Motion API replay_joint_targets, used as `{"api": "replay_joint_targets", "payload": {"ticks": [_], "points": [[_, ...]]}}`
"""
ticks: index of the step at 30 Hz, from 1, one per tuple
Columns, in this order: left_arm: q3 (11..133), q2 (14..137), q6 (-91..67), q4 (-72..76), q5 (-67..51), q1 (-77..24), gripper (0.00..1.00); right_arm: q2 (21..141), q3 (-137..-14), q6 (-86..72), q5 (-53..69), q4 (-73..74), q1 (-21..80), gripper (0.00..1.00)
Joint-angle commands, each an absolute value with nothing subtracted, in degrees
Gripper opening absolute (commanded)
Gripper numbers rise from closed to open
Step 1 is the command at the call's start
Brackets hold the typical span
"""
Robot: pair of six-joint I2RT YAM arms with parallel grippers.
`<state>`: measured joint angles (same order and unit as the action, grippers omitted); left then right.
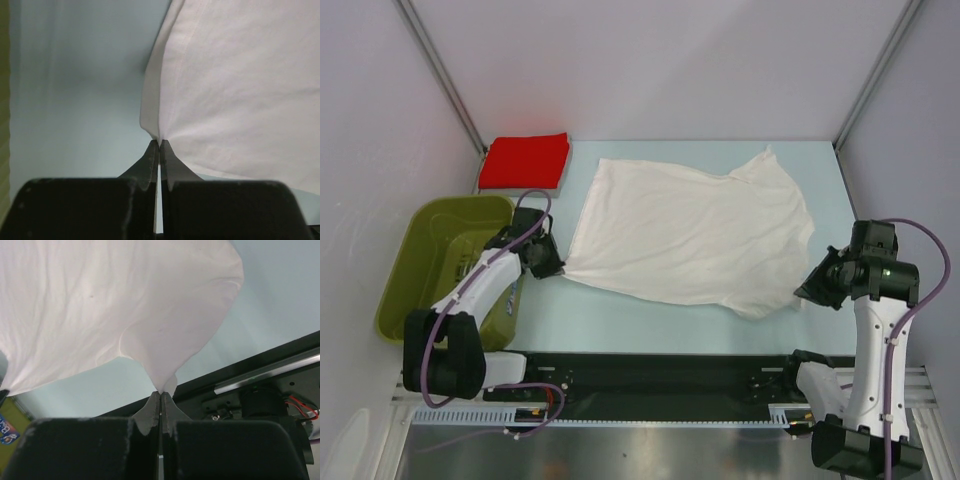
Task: Fold and stack the t-shirts
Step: Fold the tshirt
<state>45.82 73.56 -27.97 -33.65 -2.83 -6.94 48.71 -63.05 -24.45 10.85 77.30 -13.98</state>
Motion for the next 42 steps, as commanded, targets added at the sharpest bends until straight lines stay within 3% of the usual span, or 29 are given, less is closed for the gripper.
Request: {"api": "replay_joint_targets", "payload": {"ticks": [1, 8, 16, 25, 29, 32, 35, 42], "points": [[45.88, 73.83, -27.33, -31.11, -3.25, -6.68, 0.00, 50.62, -67.75, -23.12, 14.76, 78.32, -13.36, 0.00], [46.32, 74.79, -26.90, -30.32, -3.69, -6.59, 0.00, 51.42, -64.00, -24.78, 20.74, 78.31, -9.59, 0.00], [47.81, 76.29, -26.89, -30.23, -4.57, -6.59, 0.00, 50.80, -63.28, -31.20, 16.00, 79.53, 3.07, 0.00], [48.96, 78.31, -27.07, -30.59, -4.31, -6.59, 0.00, 45.71, -62.14, -30.67, 14.41, 86.92, 2.99, 0.00], [49.04, 78.66, -27.42, -30.85, -3.87, -6.59, 0.00, 47.45, -60.12, -30.59, 13.01, 86.75, 1.33, 0.00], [49.83, 79.36, -27.33, -31.11, -3.78, -6.59, 0.00, 51.32, -61.96, -25.15, 12.03, 84.30, -6.56, 0.00], [52.46, 81.03, -26.90, -31.29, -4.13, -6.68, 0.00, 56.31, -62.75, -22.32, 19.40, 77.89, -15.45, 0.00], [60.02, 89.29, -27.51, -31.38, -5.27, -7.73, 0.01, 71.70, -68.89, -24.61, 19.95, 62.24, -16.79, 0.00]]}}
